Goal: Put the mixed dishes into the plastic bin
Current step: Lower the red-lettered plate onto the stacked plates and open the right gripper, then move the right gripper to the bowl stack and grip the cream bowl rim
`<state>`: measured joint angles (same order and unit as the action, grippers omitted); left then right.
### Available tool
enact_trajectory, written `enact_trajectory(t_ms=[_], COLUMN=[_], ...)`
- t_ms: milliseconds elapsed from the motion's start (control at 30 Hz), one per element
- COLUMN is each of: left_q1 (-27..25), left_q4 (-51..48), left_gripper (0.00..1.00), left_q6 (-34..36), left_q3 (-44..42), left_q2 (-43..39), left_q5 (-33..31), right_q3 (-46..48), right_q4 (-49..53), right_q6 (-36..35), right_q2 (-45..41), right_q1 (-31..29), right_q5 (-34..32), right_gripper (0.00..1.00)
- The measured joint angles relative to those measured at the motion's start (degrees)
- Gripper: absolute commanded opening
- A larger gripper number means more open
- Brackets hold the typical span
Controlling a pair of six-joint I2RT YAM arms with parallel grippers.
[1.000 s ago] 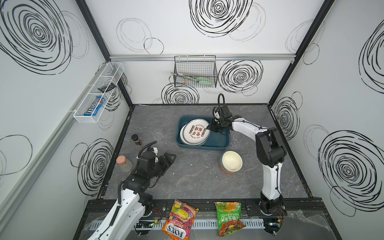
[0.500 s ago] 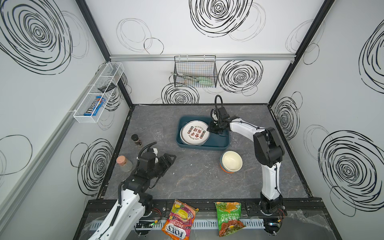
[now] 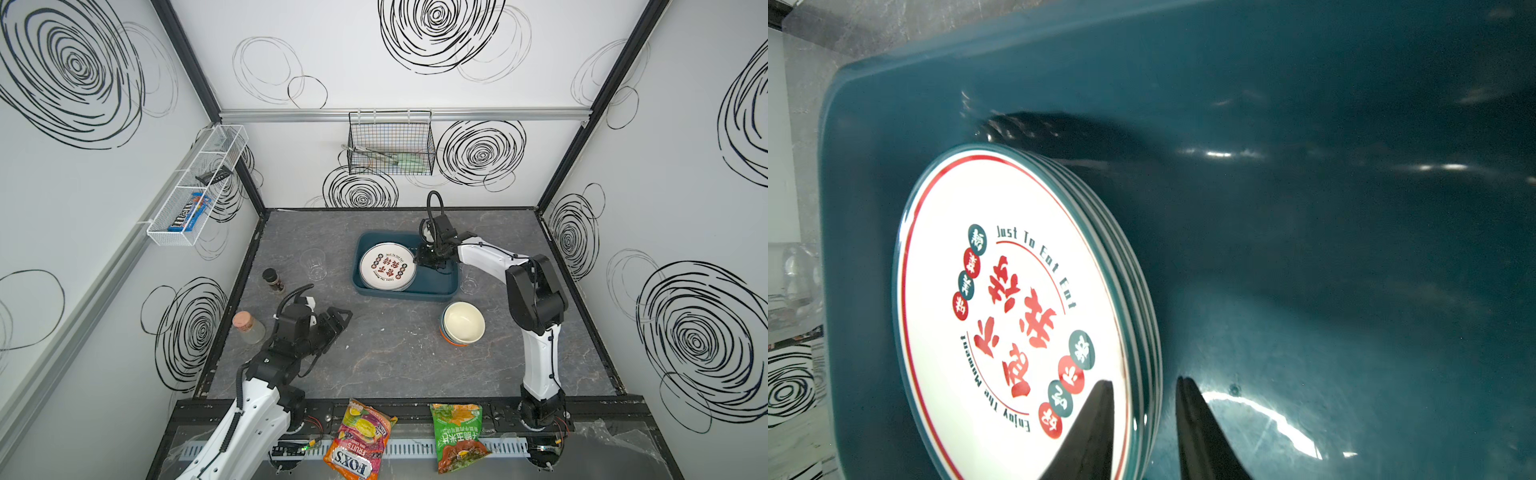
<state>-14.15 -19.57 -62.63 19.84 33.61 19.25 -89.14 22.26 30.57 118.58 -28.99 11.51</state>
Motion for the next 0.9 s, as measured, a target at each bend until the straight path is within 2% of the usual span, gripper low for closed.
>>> enact_trajectory(t_ms=[267,533,767,900], left_q1=[-1.64,-5.46,-12.02,-16.09], left_q4=[0.0,2.75,3.91,4.66], left_gripper=[0.82,0.83,0.83,0.83], left_q6=[2.75,7.43,13.7,16.74], left_q3=[2.05,6.99,14.03,17.2], left_q2=[2.89,9.31,17.99,21.81], left_q5=[-0.74,0.96,2.8,2.82], right_q3=[5.09,11.8,17.03,20.2], right_q4=[0.55,1.7,8.48,13.35], right_q6=[-1.03,-2.62,-3.63,-3.69], right_q2=[-11.08,-23.3,-31.1,-36.48], right_q1=[-0.68,-0.74,0.13,2.27], right_q5=[-1.25,2.12,3.21,2.67], right_gripper=[0.44,0.5,0.5,0.54])
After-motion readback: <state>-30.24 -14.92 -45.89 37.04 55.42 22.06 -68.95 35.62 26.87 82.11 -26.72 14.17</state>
